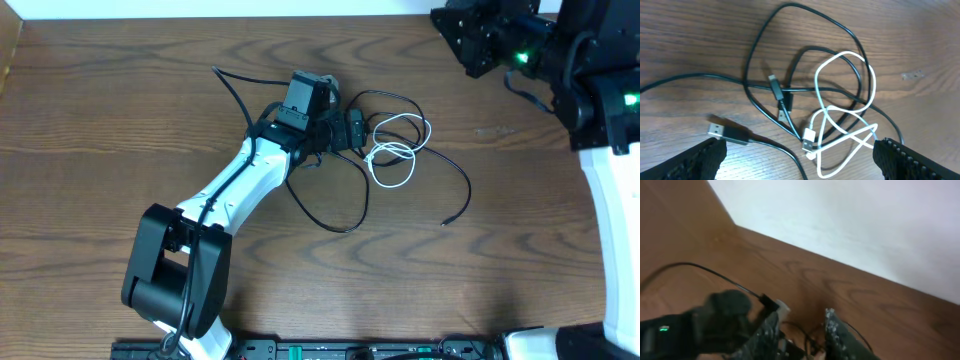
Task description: Untangle cables
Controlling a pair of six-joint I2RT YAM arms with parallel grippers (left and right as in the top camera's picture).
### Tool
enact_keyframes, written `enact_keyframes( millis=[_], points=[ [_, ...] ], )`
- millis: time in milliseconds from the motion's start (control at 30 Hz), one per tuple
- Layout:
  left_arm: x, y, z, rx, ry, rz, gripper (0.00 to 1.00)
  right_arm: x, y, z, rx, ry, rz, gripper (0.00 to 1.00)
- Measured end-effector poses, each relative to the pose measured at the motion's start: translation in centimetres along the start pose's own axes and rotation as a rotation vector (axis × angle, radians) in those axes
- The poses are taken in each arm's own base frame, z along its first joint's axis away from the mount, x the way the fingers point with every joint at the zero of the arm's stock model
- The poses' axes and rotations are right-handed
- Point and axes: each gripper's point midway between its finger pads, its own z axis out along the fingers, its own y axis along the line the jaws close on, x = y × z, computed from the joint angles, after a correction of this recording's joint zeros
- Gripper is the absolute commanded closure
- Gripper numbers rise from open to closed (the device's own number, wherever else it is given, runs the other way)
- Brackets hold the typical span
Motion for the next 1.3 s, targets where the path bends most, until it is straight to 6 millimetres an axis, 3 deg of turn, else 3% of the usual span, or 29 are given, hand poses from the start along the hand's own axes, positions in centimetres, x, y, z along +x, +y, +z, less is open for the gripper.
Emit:
enact_keyframes(
  millis=[133, 400, 633, 800, 967, 1167, 1300],
  points=[
    [-0.1, 0.4, 0.0, -0.022, -0.008, 0.006, 0.09, 2.3, -2.2, 2.7, 0.04, 0.085, 0.069, 0.62],
    [0.0, 3.4, -0.6, -0.094, 0.018, -0.05, 0.12, 11.2, -6.9, 9.0, 0.112, 0.368, 0.278, 0.5],
    [-1.2, 5.9, -1.4, -0.125, -0.004, -0.115, 0.12, 17.8, -9.0, 12.6, 0.126, 0.553, 0.376, 0.45],
    [-1.1, 5.7, -1.3, -0.12, 0.0, -0.113, 0.12, 22.4, -8.6, 14.4, 0.1, 0.693, 0.422, 0.35],
    [-1.1, 5.7, -1.3, -0.12, 0.0, -0.113, 0.11, 26.9, -7.0, 15.0, 0.017, 0.853, 0.335, 0.28],
    [-1.1, 5.7, -1.3, -0.12, 0.0, -0.113, 0.12, 31.7, -5.7, 14.0, -0.176, 1.023, 0.193, 0.3],
    [-1.1, 5.7, -1.3, -0.12, 0.0, -0.113, 0.12, 33.7, -5.4, 14.5, -0.299, 1.046, 0.128, 0.36]
  ],
)
